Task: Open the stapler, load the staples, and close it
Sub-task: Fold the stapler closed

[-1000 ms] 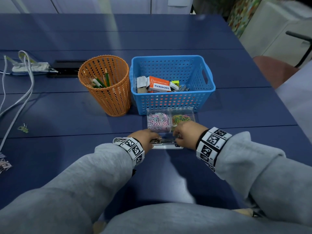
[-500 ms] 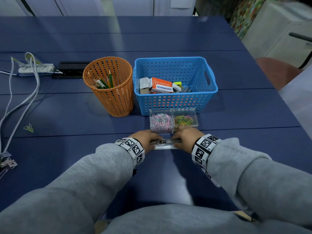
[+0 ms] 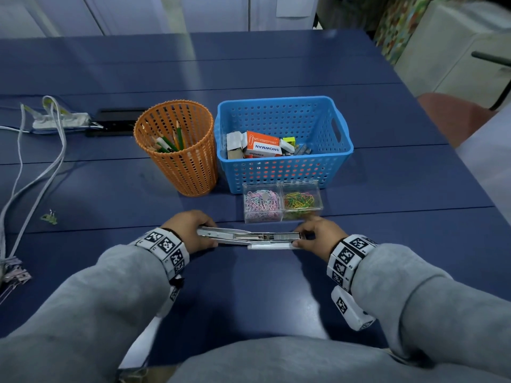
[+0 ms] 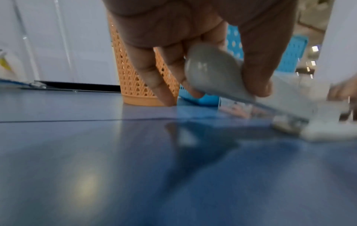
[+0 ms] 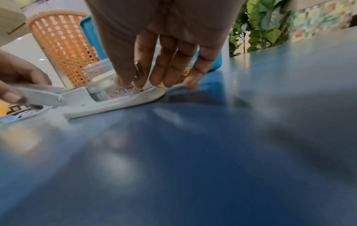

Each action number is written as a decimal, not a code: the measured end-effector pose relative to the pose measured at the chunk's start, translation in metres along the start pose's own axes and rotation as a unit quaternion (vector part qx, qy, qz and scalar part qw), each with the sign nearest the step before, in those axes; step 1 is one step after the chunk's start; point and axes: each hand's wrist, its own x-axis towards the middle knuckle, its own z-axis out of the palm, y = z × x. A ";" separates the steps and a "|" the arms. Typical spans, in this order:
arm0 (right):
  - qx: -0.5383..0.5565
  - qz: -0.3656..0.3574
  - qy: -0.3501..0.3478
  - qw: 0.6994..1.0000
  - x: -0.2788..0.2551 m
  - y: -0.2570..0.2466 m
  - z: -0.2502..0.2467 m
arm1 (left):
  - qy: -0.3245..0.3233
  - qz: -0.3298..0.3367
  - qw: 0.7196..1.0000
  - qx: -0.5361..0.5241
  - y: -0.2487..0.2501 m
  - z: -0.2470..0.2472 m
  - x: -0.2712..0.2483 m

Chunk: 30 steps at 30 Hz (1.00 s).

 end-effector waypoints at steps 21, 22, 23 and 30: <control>0.035 0.047 0.024 0.998 -0.004 0.007 0.007 | -0.072 0.092 0.990 -0.074 0.100 0.041 0.018; 0.037 0.048 0.024 0.998 -0.004 0.008 0.007 | -0.073 0.089 0.991 -0.061 0.102 0.043 0.019; 0.041 0.046 0.027 0.998 -0.004 0.009 0.007 | -0.076 0.087 0.992 -0.045 0.103 0.044 0.019; 0.239 0.068 0.004 0.969 -0.008 0.015 0.010 | -0.069 0.095 0.993 0.001 0.104 0.049 0.022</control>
